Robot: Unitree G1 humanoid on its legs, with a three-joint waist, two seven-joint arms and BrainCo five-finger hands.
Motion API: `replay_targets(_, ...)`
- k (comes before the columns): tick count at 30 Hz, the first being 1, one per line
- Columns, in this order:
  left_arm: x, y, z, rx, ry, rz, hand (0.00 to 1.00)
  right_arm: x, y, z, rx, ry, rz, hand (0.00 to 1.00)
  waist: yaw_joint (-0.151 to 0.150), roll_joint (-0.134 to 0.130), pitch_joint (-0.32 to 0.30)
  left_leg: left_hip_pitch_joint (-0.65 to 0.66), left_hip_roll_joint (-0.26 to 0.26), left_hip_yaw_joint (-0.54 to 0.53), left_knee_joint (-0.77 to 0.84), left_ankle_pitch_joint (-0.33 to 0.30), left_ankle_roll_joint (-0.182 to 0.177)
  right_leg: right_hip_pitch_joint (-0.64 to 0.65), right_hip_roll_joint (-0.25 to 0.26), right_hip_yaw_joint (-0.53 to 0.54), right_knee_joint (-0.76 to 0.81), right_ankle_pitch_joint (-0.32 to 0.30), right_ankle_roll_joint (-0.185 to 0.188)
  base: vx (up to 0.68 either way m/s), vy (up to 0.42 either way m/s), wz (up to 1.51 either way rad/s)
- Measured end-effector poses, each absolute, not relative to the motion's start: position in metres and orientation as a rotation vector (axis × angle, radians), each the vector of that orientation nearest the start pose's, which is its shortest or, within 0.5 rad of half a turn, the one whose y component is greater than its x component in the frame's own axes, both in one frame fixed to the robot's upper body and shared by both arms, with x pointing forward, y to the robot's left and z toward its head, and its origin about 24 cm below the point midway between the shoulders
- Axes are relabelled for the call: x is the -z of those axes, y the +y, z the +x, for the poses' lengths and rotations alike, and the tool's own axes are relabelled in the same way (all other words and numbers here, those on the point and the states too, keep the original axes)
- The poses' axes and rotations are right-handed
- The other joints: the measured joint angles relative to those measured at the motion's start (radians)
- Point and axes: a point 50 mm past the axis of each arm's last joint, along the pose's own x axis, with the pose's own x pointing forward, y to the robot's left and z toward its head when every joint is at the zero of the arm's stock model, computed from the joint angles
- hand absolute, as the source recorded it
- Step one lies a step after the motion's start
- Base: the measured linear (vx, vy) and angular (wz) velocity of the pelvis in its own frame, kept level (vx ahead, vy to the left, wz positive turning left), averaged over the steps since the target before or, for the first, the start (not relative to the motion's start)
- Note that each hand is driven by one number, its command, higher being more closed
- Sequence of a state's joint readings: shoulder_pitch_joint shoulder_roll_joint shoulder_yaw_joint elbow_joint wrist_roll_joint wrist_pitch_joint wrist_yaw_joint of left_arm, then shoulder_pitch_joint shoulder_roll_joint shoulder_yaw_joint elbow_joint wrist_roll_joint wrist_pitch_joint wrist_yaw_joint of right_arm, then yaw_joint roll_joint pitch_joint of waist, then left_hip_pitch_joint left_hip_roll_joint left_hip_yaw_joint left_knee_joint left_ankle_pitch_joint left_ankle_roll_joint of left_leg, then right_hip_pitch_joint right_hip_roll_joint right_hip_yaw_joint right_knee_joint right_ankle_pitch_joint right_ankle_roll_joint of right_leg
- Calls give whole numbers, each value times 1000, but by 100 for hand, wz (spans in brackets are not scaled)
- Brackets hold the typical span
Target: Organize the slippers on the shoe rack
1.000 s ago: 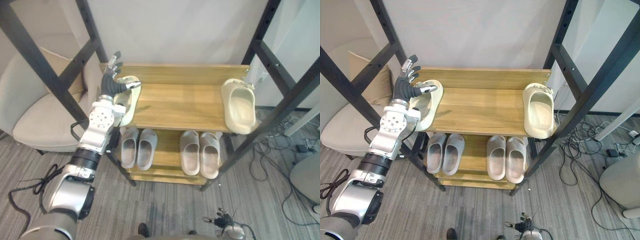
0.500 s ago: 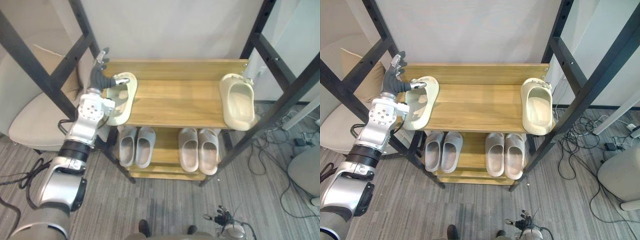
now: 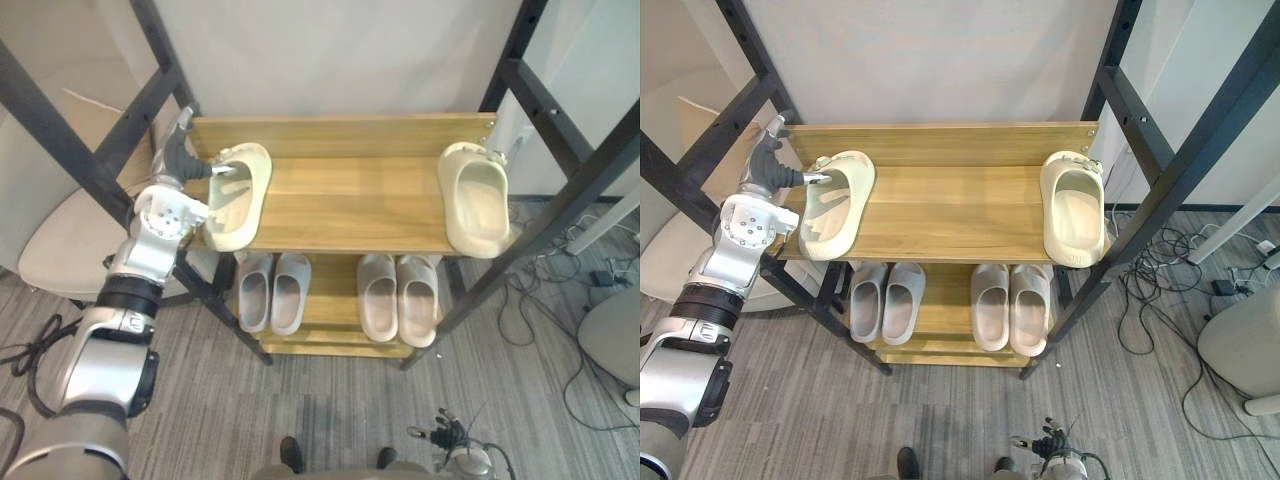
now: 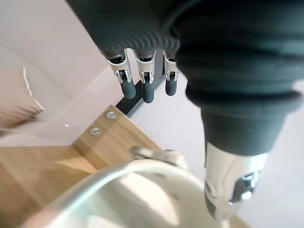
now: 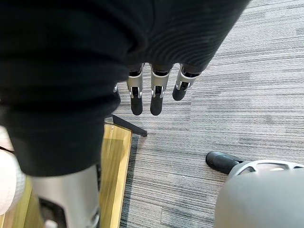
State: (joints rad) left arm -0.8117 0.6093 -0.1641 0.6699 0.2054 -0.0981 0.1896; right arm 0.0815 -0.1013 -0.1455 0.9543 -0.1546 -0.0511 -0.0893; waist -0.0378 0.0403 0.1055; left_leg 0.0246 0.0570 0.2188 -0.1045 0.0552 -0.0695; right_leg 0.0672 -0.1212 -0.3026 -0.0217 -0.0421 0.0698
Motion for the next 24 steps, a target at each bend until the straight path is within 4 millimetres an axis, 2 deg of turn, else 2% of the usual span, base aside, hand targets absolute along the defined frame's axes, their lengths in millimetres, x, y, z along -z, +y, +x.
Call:
replay_targets(13, -187, 243, 383, -205, -238, 1021, 0, 145, -219, 118, 206, 974, -221, 0, 5, 11, 13, -10, 3, 24, 0, 0, 0, -32, 0, 26, 17, 0, 0, -5, 1, -5)
replay_targets(14, -187, 243, 384, -206, -235, 1031, 100, 145, -219, 118, 206, 973, -221, 0, 5, 10, 14, -10, 3, 27, 0, 0, 0, -33, 0, 29, 18, 0, 0, -20, 3, -11)
replay_targets(20, -188, 241, 385, -200, -237, 1058, 100, 145, -219, 118, 207, 972, -228, 0, 1, 9, 16, -10, 5, 46, 0, 0, 0, -48, 0, 47, 27, 0, -1, -24, -1, -8)
replay_targets(24, -197, 238, 388, -203, -262, 1055, 100, 145, -219, 118, 208, 971, -228, 0, -4, 7, 17, -9, 5, 50, 0, 0, 0, -50, 0, 50, 30, 0, -1, -6, 0, -2)
